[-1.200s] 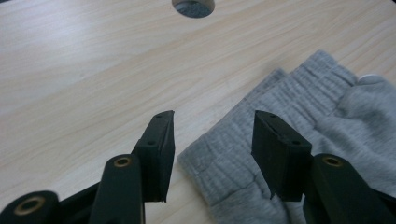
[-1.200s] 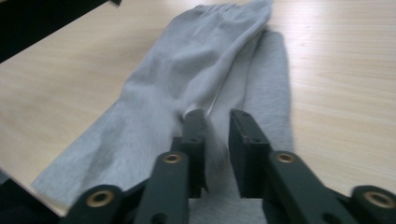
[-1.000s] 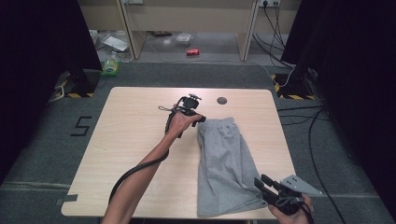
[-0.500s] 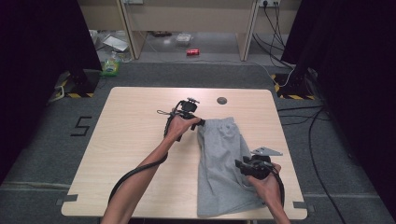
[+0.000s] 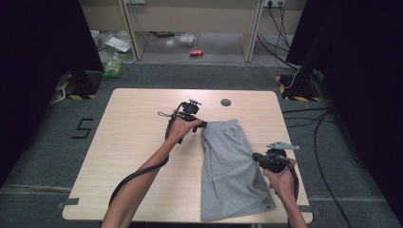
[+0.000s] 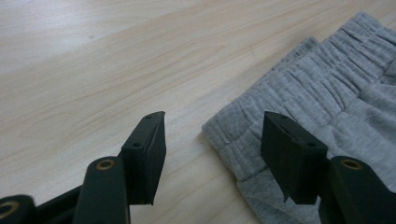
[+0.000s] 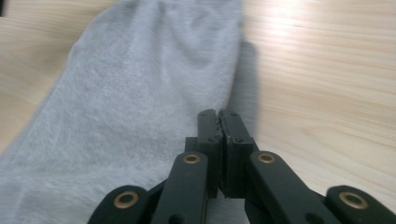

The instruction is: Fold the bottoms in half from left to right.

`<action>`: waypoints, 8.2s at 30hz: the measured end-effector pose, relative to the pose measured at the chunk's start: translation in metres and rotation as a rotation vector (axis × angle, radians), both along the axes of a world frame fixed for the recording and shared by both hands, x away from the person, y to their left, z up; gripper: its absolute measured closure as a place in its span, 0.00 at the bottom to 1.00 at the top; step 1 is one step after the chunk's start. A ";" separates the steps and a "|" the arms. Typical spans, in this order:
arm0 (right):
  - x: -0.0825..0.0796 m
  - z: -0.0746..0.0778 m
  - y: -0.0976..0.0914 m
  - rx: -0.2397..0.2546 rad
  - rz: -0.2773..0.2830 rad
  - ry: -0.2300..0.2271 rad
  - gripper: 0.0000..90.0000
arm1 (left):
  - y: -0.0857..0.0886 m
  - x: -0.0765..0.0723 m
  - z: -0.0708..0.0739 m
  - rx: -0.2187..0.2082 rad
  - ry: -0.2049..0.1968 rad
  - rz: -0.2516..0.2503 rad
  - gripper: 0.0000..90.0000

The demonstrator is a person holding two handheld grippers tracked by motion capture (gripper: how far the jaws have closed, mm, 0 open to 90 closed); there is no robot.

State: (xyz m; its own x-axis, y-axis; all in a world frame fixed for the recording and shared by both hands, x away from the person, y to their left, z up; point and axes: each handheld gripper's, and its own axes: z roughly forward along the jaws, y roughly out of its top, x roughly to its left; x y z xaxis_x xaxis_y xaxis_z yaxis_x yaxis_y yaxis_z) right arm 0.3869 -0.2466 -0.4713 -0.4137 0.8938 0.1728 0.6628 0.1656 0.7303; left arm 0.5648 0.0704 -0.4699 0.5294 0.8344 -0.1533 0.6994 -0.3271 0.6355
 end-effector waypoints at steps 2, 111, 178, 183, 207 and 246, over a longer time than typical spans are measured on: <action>0.003 -0.005 -0.006 -0.010 -0.017 0.026 0.99 | -0.001 0.000 0.000 0.000 0.000 0.001 0.45; -0.109 0.008 0.011 -0.013 0.190 -0.049 0.70 | -0.010 -0.007 -0.016 -0.085 0.089 0.084 0.44; -0.116 -0.044 0.189 -0.039 0.535 -0.036 0.91 | 0.000 0.019 -0.019 -0.016 -0.074 -0.006 0.87; -0.109 -0.044 0.210 -0.020 0.564 -0.024 0.91 | 0.025 0.022 -0.017 0.008 -0.070 0.012 0.87; -0.090 -0.036 0.260 0.035 0.620 -0.007 0.60 | 0.092 0.026 -0.018 0.019 -0.074 0.086 0.84; -0.064 -0.032 0.092 -0.094 0.340 0.040 0.50 | 0.092 0.027 -0.021 -0.031 -0.091 0.143 0.76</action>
State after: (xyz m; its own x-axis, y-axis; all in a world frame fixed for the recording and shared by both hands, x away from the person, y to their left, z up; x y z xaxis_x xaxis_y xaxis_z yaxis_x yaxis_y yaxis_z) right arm 0.3227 -0.1542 -0.5034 -0.6852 0.7187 0.1185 0.5859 0.4471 0.6759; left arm 0.5917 0.1629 -0.4911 0.4184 0.8979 -0.1369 0.6769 -0.2078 0.7062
